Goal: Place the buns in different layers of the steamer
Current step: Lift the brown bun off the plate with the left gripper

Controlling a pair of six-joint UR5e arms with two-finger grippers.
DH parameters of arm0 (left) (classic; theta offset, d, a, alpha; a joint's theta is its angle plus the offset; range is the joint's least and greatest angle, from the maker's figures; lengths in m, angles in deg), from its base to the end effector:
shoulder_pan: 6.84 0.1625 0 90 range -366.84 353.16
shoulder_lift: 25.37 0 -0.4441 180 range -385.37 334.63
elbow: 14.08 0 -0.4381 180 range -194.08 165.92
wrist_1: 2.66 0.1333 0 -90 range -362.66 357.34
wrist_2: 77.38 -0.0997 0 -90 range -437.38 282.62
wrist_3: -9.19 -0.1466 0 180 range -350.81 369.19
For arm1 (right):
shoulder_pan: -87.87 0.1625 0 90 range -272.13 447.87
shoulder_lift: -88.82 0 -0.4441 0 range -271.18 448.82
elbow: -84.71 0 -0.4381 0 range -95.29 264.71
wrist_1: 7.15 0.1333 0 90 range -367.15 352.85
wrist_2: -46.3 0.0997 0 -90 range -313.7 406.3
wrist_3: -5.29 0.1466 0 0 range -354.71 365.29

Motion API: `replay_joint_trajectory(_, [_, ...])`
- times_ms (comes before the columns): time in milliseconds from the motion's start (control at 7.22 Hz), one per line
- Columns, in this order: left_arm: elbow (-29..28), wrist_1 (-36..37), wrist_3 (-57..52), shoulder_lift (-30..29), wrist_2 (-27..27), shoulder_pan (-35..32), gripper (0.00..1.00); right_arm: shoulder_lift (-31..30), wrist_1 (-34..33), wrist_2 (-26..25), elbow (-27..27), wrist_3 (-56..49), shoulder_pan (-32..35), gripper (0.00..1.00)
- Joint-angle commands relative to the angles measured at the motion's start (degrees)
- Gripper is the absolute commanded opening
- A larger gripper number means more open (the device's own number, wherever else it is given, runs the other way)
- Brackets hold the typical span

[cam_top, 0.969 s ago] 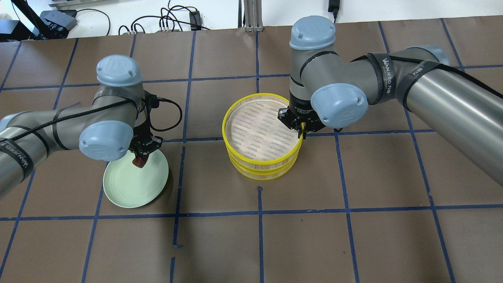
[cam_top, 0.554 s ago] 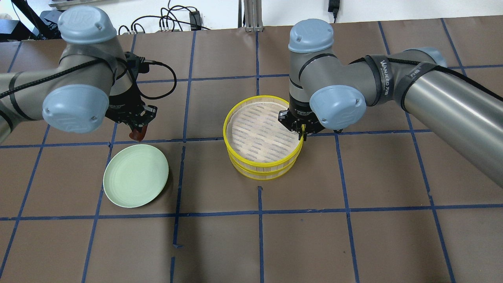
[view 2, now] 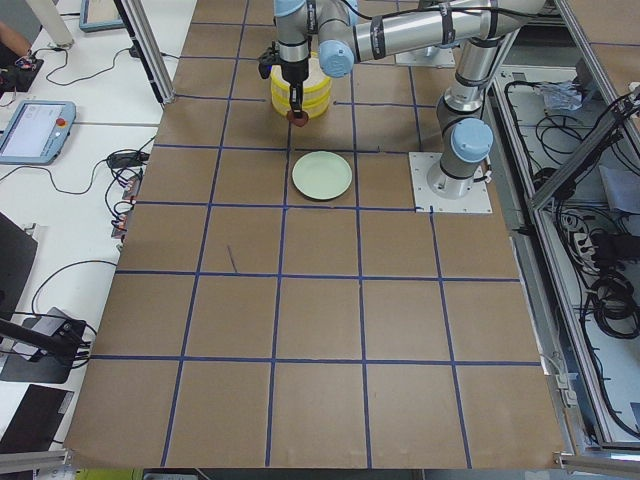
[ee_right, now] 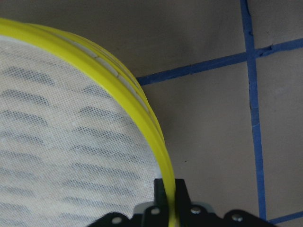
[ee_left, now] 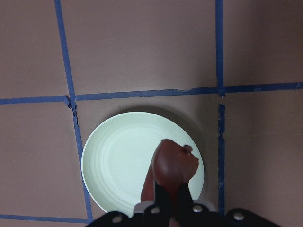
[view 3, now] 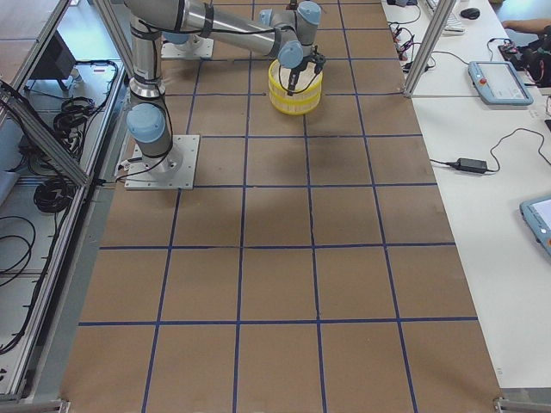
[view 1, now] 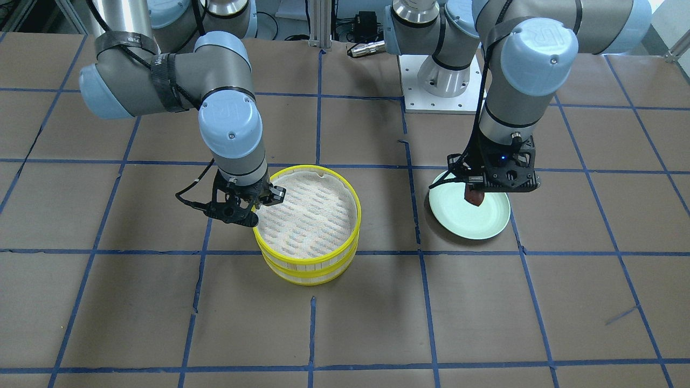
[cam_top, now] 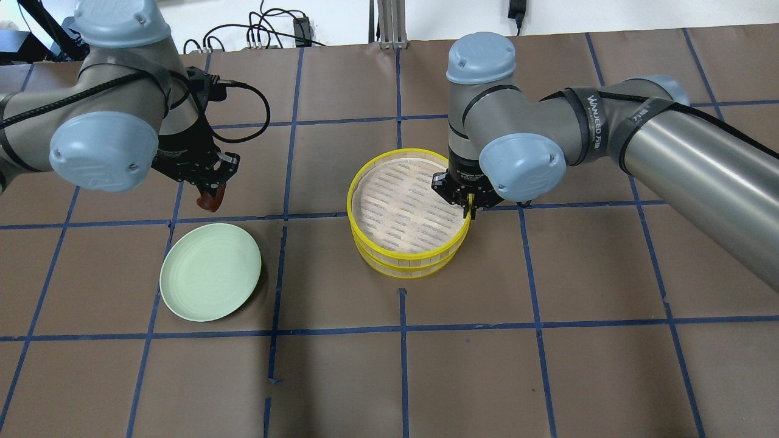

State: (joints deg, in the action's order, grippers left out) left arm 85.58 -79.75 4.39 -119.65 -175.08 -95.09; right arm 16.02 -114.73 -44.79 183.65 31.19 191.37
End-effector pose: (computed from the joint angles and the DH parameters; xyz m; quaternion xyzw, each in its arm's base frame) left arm -0.0966 -0.5586 0.3528 0.0272 0.9973 0.0128 0.0665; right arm 0.2673 -0.5543 0.2339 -0.1070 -0.9914 -0.0671 0.0341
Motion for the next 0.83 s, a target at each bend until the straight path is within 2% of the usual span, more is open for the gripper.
replay_joint_trajectory(0, [-0.7,-0.2,0.0,1.8,0.5,0.0,0.02,0.1,-0.7,0.0,0.0,0.1,0.1,0.07])
replay_joint_trajectory(277, [-1.3,0.8,0.1,1.6,5.1,-0.3,0.02,0.1,-0.6,0.0,0.0,0.0,0.1,0.09])
replay_joint_trajectory(554, [-3.3,0.1,1.1,2.0,6.4,-0.8,0.02,0.1,-0.4,0.0,0.0,1.0,0.1,0.14])
replay_joint_trajectory(692, [-3.4,-0.2,1.2,3.1,7.8,-1.5,0.02,0.1,-0.3,0.0,0.0,0.9,0.1,0.28])
